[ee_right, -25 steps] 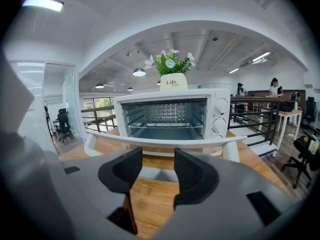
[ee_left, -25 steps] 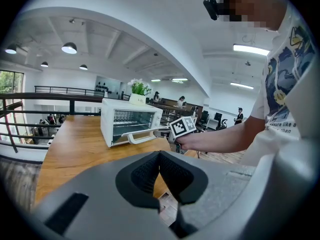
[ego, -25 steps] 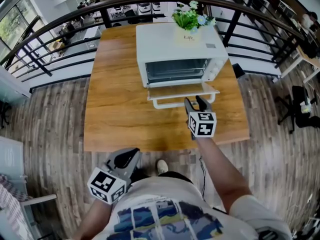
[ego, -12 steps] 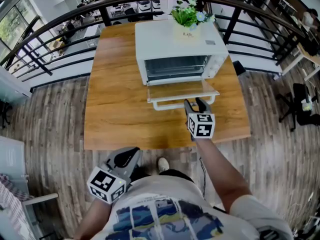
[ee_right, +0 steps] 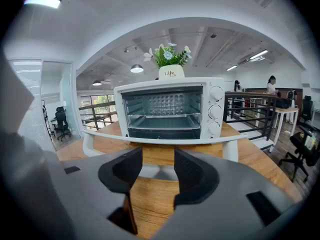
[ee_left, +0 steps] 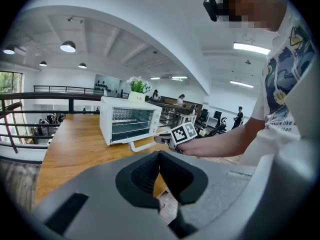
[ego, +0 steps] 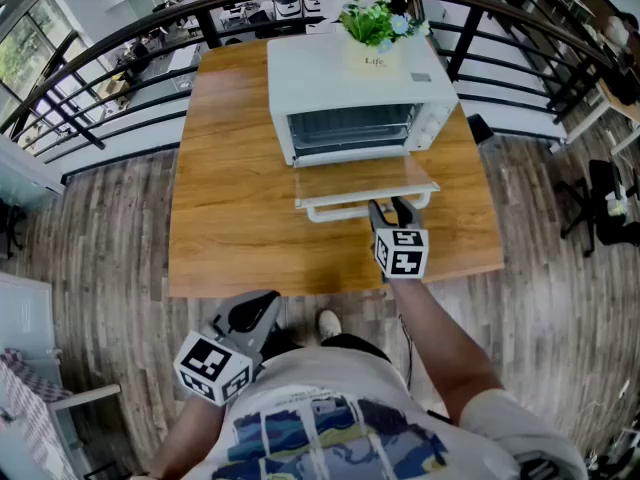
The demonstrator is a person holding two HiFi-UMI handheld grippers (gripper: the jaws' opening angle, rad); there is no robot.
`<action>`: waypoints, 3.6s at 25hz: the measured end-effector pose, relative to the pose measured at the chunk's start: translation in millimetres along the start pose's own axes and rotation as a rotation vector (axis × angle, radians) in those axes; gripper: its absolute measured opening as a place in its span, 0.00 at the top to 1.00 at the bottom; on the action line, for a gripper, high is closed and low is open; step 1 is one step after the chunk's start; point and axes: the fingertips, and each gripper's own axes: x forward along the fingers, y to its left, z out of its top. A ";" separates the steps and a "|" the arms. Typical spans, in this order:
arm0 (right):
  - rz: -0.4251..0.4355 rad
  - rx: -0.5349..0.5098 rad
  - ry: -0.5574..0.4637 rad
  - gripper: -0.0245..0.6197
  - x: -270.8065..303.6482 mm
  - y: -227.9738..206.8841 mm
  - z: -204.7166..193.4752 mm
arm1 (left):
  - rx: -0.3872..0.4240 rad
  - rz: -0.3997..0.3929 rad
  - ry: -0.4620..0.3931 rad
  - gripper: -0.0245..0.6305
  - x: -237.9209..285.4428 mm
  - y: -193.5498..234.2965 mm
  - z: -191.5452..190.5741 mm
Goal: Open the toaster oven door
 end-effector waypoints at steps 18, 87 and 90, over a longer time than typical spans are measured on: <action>-0.030 0.009 0.041 0.65 3.1 -1.3 -40.5 | 0.002 -0.011 0.006 0.96 8.0 4.2 2.0; -0.020 0.018 0.083 0.66 29.3 -8.7 -113.0 | 0.020 -0.026 0.052 0.96 31.0 21.2 10.6; -0.020 0.015 0.080 0.66 30.4 -10.0 -114.9 | 0.022 -0.029 0.054 0.96 32.2 19.0 10.2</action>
